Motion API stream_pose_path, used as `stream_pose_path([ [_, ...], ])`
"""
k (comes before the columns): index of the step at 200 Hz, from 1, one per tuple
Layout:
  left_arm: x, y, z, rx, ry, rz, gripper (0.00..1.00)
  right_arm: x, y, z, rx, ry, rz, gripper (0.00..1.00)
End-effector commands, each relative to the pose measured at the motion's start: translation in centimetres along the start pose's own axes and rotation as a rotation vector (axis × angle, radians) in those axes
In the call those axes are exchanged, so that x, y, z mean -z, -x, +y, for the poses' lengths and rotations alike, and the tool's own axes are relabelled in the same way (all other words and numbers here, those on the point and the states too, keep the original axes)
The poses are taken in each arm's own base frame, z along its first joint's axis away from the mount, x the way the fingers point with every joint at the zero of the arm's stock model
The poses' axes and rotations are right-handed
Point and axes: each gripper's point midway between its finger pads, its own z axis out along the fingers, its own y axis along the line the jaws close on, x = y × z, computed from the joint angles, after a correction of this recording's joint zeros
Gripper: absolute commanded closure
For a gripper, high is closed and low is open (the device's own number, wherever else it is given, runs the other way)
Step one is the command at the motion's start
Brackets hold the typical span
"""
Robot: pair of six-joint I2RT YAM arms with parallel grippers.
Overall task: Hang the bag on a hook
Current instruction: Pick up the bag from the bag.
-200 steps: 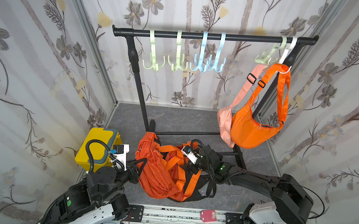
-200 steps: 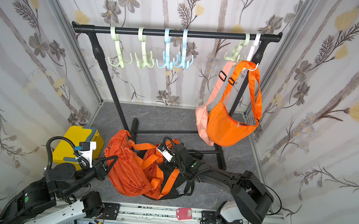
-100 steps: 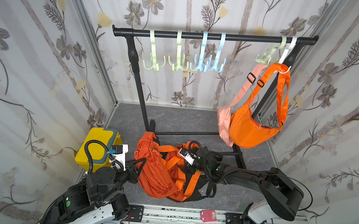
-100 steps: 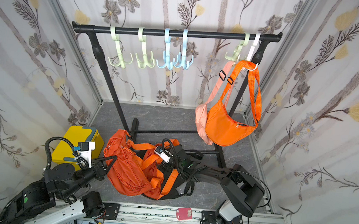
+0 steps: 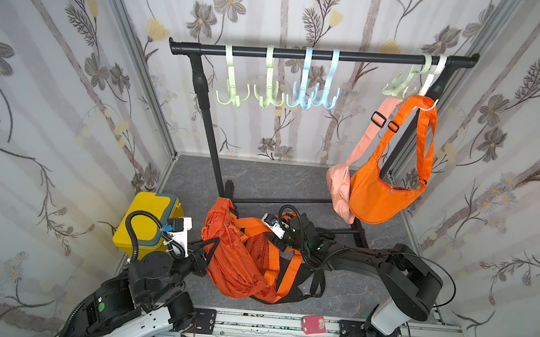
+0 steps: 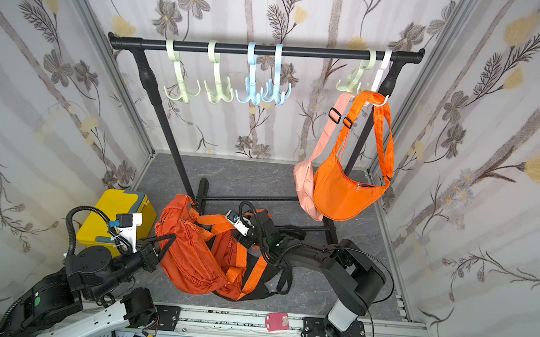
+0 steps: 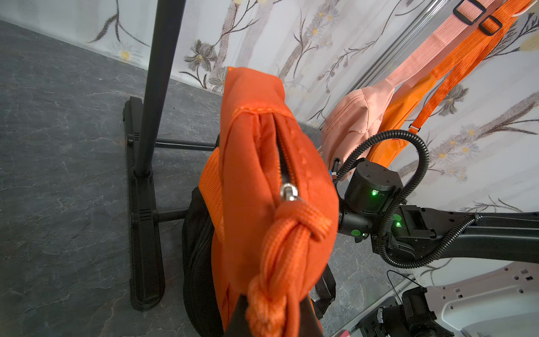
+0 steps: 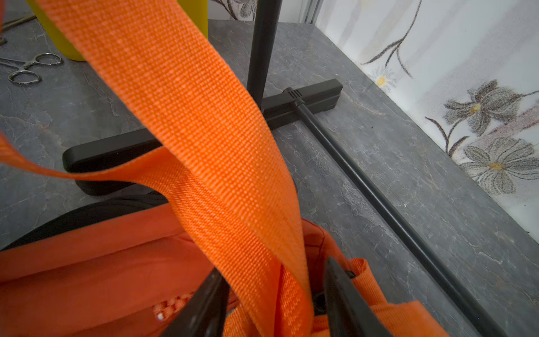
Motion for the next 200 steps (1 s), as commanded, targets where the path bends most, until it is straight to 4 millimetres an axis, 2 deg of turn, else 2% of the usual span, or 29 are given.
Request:
stream_pose_path([
  [1,0.4,0.8,-0.2,0.017,-0.008,-0.029,1.0,0.3,1.8,-0.3,0.012,-0.002,-0.071,0.68],
  [37,0.4,0.8,-0.2,0.015,-0.007,-0.031,1.0,1.0,2.6,-0.1,-0.002,0.031,-0.063,1.0],
  [47,0.4,0.9,-0.2,0.014,-0.009,-0.035,1.0,1.2,2.6,0.1,-0.009,0.038,-0.059,1.0],
  [52,0.4,0.9,-0.3,0.013,-0.012,-0.038,1.0,2.1,3.8,-0.3,-0.01,0.03,-0.092,1.0],
  [90,0.6,1.6,-1.1,0.007,-0.05,-0.063,1.0,4.7,5.9,-1.3,-0.024,0.006,-0.152,1.0],
  [110,0.5,2.0,-1.9,-0.006,-0.08,-0.069,1.0,6.7,7.4,-2.5,-0.035,-0.048,-0.198,1.0],
  [133,-0.4,2.3,-3.1,-0.047,-0.092,-0.057,1.0,9.8,9.5,-5.0,-0.05,-0.167,-0.264,1.0],
  [153,-1.8,3.2,-4.4,-0.098,-0.09,-0.064,1.0,13.4,11.5,-7.9,-0.075,-0.315,-0.329,1.0],
  [158,-2.2,3.5,-4.9,-0.113,-0.096,-0.07,1.0,14.3,12.1,-8.4,-0.079,-0.338,-0.347,1.0],
  [162,-2.7,3.7,-5.4,-0.126,-0.103,-0.074,1.0,15.3,12.1,-9.9,-0.091,-0.386,-0.356,1.0],
  [180,-4.2,5.0,-7.9,-0.182,-0.155,-0.108,1.0,18.6,13.4,-13.0,-0.119,-0.479,-0.417,1.0],
  [200,-5.3,6.6,-10.3,-0.23,-0.21,-0.171,1.0,21.4,15.6,-16.1,-0.132,-0.533,-0.451,1.0],
])
